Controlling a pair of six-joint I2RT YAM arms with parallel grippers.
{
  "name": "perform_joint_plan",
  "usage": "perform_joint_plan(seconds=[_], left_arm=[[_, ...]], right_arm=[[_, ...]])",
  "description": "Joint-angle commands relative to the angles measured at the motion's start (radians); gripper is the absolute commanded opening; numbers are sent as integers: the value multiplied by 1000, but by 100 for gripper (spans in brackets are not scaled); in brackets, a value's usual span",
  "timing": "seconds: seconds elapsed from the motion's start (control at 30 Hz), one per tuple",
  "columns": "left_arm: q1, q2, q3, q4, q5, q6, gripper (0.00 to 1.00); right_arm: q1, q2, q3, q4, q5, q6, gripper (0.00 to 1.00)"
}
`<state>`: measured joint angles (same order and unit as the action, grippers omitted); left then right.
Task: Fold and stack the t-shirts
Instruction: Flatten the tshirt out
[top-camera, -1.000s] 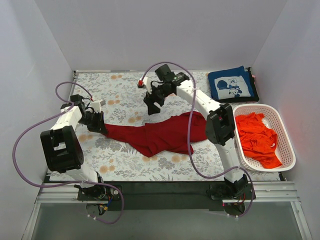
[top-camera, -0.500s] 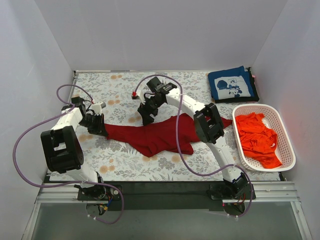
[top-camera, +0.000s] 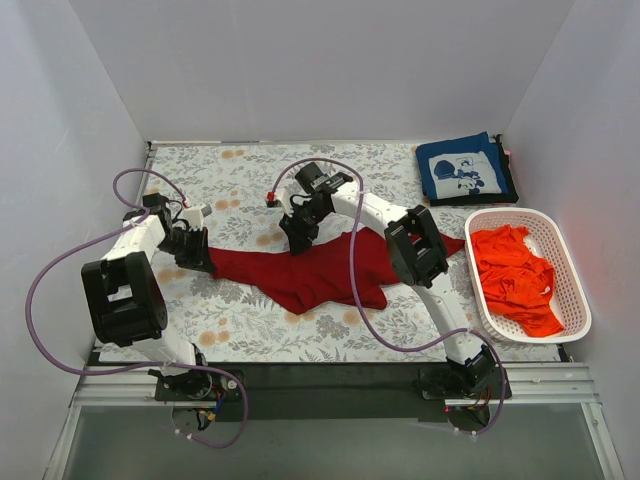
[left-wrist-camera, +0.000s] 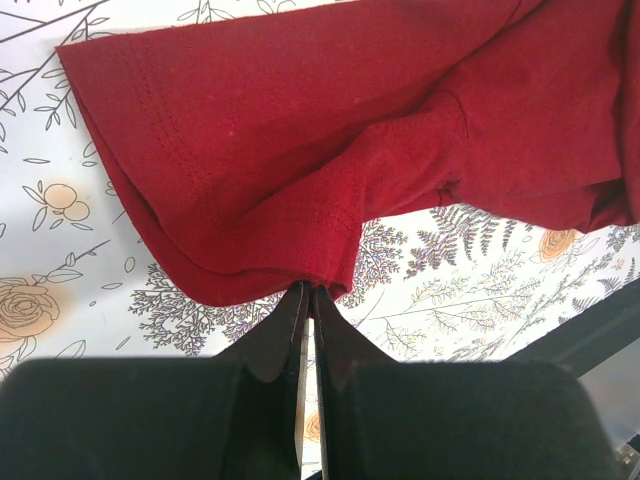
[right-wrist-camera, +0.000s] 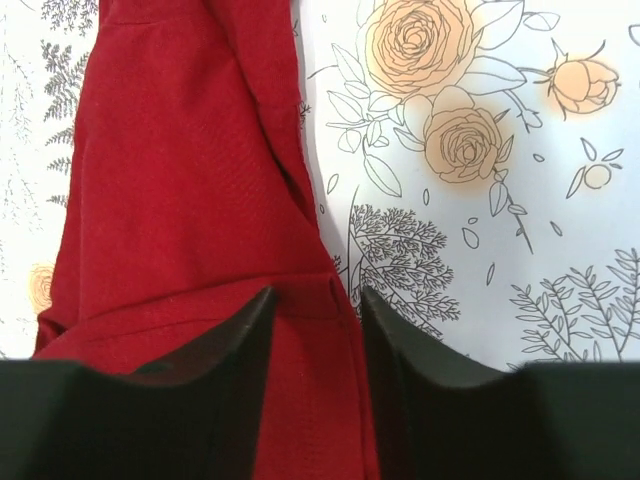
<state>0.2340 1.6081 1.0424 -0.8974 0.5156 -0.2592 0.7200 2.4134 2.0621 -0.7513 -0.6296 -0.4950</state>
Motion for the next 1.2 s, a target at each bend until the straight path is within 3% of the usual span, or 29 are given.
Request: perform_joint_plan(seconds=[0.0,0.13,0.27,0.53,0.67,0.93,1.17], left_arm=[[1,-20,24,2,-2,9,0],[1,-27,21,6,-5,9,0],[1,-27,18,6,-3,11,0],[2,-33,37,11,-2,-26,0],[14,-16,149,9,-3,-63,0],[68,96,627,52,-2,-198,0],[76,142,888,179,-38,-321,0]], right_arm=[[2,-23,12,13,-32,6,44],[1,-65,7,17,-41,9,37],[-8,-125,4,13,-50,6,2],[-111,-269,33,9,-91,59,1],[-224,-361,73,10,-75,93,1],[-534,-509,222,116,51,188,1],[-636,-651,145,412,166,302,1]])
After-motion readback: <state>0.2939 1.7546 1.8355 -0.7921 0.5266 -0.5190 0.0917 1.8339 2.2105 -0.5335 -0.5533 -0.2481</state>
